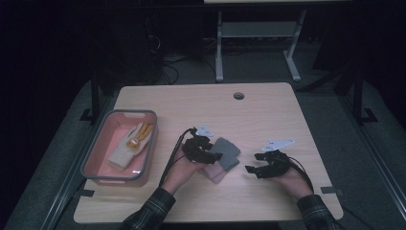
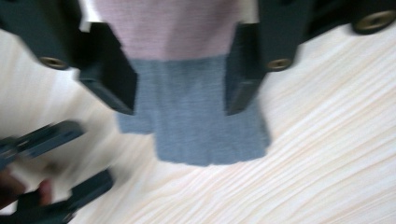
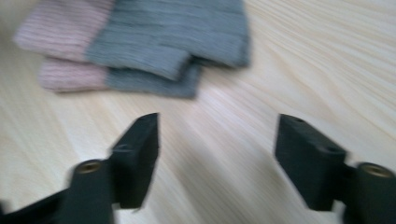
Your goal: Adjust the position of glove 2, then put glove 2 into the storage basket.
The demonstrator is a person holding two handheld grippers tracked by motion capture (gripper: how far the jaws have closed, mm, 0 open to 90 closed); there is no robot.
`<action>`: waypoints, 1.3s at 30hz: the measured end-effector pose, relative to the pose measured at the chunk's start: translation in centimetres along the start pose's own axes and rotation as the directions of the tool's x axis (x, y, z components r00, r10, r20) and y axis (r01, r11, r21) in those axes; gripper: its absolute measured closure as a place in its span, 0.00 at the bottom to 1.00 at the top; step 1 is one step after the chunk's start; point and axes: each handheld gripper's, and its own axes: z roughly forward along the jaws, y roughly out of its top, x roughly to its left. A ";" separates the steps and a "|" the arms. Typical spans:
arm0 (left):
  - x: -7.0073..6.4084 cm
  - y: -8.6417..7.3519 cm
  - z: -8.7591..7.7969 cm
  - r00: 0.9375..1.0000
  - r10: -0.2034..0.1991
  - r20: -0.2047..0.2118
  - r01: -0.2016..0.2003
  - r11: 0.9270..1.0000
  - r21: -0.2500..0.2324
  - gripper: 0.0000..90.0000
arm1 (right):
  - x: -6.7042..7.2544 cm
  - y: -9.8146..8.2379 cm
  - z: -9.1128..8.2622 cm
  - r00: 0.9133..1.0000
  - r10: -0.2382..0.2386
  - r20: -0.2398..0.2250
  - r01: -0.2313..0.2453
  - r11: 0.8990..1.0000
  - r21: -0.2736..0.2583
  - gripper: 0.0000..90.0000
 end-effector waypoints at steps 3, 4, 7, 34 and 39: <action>0.5 -0.2 0.5 1.000 0.011 -0.006 -0.011 1.000 0.005 0.24 | -0.8 -1.0 -0.3 0.999 0.017 0.029 -0.017 1.000 0.015 0.20; 0.5 -0.2 0.8 1.000 0.006 -0.003 -0.006 1.000 0.010 0.21 | -0.9 -1.2 -0.4 0.999 0.015 0.034 -0.016 0.999 0.027 0.19; 0.7 -0.4 1.6 1.000 0.007 -0.007 -0.007 0.999 0.044 0.17 | -1.1 -2.0 -0.8 0.998 0.010 0.057 -0.011 1.000 0.015 0.16; -0.3 -0.4 3.5 0.992 0.043 0.116 -0.063 0.983 0.174 0.73 | -1.1 -2.8 -0.5 0.993 -0.048 0.110 0.050 0.999 -0.014 0.13; -0.3 -0.2 2.9 0.992 0.022 0.124 -0.042 0.986 0.161 0.76 | -1.1 -2.8 -0.5 0.993 -0.048 0.110 0.050 0.999 -0.014 0.13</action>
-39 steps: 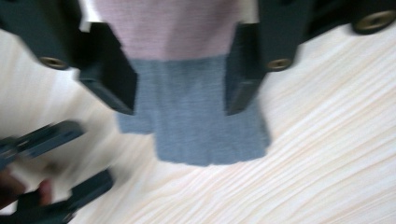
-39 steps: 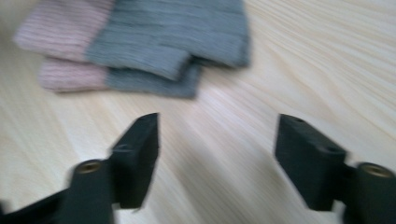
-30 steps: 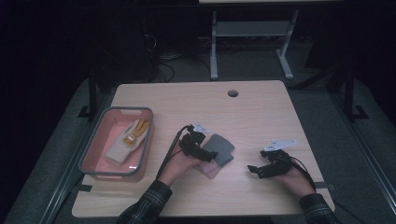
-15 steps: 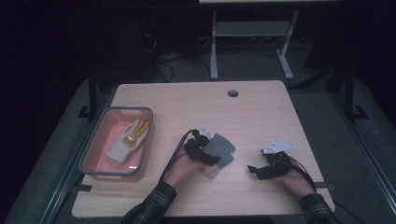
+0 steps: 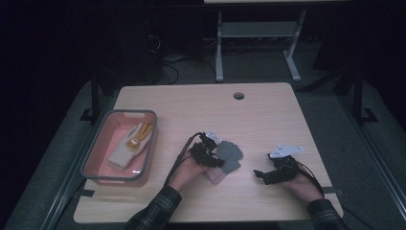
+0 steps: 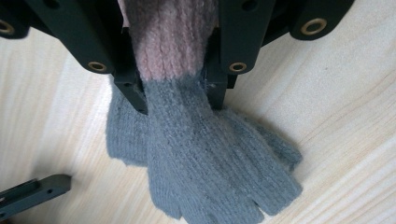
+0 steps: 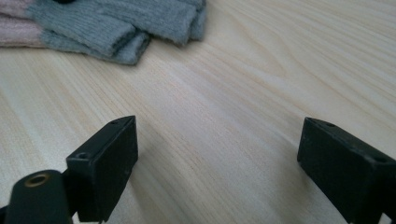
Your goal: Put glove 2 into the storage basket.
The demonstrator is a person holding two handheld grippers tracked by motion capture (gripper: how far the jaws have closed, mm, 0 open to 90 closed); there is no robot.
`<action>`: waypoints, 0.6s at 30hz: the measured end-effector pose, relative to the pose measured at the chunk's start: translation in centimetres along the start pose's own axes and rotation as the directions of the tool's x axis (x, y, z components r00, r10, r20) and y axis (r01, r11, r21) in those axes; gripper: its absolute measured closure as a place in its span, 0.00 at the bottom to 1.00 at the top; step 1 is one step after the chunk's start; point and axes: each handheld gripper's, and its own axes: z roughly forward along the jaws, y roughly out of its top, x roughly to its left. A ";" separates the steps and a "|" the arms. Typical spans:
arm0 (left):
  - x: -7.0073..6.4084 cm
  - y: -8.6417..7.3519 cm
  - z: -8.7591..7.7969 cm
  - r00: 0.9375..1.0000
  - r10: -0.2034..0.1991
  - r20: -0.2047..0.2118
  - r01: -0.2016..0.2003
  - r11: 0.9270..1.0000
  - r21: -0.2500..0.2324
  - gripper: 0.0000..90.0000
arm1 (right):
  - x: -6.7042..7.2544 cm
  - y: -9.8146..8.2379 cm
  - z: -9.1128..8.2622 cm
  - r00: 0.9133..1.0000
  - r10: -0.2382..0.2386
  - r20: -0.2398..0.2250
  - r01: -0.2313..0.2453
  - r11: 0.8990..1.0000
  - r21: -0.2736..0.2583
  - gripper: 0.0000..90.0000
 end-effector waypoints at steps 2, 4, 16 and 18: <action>0.0 0.0 -0.6 1.000 0.002 -0.002 -0.002 1.000 -0.002 0.76 | 0.0 0.0 0.0 1.000 0.000 0.000 0.000 1.000 0.000 0.13; 0.2 0.0 -1.3 1.000 0.012 -0.008 -0.012 1.000 0.002 0.76 | 0.0 0.0 0.0 1.000 0.000 0.000 0.000 1.000 0.000 0.13; 1.3 0.2 -7.3 0.997 -0.049 -0.056 0.045 0.996 -0.080 0.75 | 0.0 0.0 0.0 1.000 -0.002 0.000 0.002 1.000 -0.001 0.13; 1.6 0.2 -8.4 0.997 -0.047 -0.067 0.041 0.996 -0.085 0.75 | 0.0 0.0 0.0 1.000 -0.002 0.000 0.002 1.000 -0.001 0.13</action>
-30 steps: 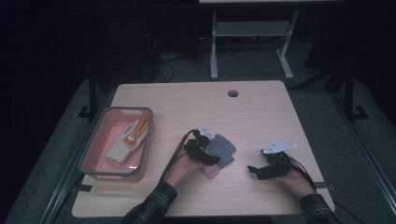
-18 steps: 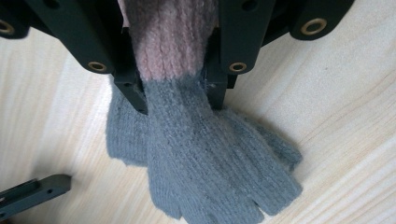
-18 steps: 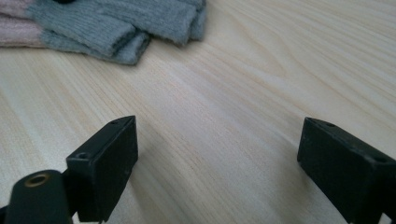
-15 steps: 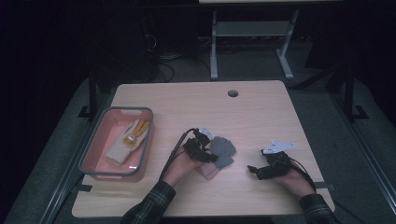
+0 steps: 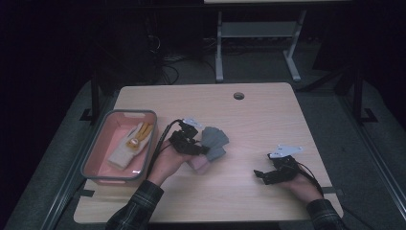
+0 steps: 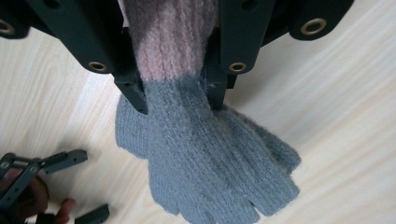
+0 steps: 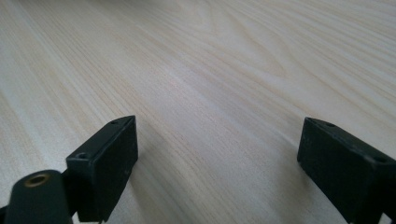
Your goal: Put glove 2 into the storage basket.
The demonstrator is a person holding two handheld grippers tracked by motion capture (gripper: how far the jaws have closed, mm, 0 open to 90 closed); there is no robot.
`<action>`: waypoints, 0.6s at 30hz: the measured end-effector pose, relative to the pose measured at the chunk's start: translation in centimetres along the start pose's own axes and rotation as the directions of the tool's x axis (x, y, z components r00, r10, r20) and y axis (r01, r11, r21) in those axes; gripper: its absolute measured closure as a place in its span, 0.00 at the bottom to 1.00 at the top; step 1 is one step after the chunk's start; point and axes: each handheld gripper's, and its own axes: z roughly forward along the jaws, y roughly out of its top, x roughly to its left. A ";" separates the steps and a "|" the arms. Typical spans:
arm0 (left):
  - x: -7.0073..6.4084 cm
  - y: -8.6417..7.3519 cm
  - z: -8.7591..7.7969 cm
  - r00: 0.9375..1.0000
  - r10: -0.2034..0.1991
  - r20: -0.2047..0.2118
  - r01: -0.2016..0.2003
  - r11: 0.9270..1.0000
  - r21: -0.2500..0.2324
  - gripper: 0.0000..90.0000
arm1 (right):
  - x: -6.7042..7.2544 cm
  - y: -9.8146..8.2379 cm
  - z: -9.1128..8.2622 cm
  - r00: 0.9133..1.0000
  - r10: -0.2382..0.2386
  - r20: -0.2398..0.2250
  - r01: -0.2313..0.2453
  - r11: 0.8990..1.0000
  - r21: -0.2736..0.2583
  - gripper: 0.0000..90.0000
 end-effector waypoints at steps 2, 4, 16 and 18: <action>0.3 0.0 -0.9 1.000 -0.010 -0.003 0.010 1.000 -0.010 0.75 | 0.0 0.0 0.0 1.000 0.000 0.000 0.000 1.000 0.000 0.13; 0.6 0.0 -1.8 1.000 -0.015 -0.012 0.015 1.000 -0.018 0.75 | 0.0 0.0 0.0 1.000 0.000 0.000 0.000 1.000 0.000 0.13; 2.6 -1.0 -6.2 0.996 -0.065 -0.060 0.061 0.996 -0.069 0.75 | 0.0 0.0 0.0 1.000 0.000 0.000 0.000 1.000 0.000 0.13; 2.9 -1.2 -6.9 0.995 -0.073 -0.070 0.068 0.995 -0.077 0.75 | 0.0 0.0 0.0 1.000 0.000 0.000 0.000 1.000 0.000 0.13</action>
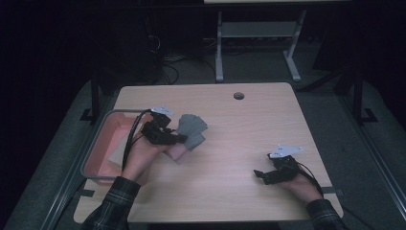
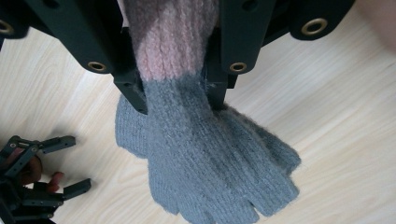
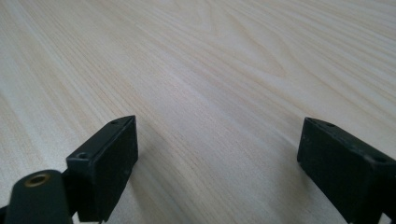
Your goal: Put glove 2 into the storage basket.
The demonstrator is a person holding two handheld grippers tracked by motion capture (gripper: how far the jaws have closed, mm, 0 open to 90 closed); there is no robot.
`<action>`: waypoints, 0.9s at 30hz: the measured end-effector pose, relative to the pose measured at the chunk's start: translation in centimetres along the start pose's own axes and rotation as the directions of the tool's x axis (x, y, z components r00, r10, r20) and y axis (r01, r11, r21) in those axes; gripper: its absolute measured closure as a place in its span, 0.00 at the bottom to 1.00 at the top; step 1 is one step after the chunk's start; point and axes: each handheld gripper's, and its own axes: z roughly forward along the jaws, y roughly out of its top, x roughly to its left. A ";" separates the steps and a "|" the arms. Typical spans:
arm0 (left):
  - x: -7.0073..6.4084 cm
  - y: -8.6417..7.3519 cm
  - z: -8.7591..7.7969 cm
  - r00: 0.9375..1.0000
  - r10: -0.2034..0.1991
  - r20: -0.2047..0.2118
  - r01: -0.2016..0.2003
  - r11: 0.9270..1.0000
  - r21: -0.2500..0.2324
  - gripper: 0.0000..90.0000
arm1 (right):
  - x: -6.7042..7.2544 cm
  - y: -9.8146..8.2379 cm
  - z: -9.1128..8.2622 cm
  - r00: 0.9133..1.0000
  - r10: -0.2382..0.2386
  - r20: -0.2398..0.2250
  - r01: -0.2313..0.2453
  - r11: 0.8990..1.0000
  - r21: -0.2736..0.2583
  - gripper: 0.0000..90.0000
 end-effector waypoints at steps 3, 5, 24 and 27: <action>0.6 -0.3 -1.0 1.000 -0.012 -0.016 0.012 1.000 -0.011 0.75 | 0.0 0.0 0.0 1.000 0.001 0.001 -0.001 1.000 0.000 0.13; 1.0 -0.5 -1.6 0.999 -0.022 -0.025 0.021 1.000 -0.019 0.75 | 0.0 0.0 0.0 1.000 0.002 0.001 -0.002 1.000 0.000 0.13; 6.1 -4.1 -7.6 0.980 -0.143 -0.142 0.131 0.988 -0.087 0.75 | 0.0 0.0 0.0 1.000 0.009 0.006 -0.009 1.000 0.001 0.13; 7.2 -5.0 -8.4 0.973 -0.167 -0.162 0.153 0.984 -0.092 0.75 | 0.0 0.0 0.0 1.000 0.011 0.008 -0.011 1.000 0.001 0.13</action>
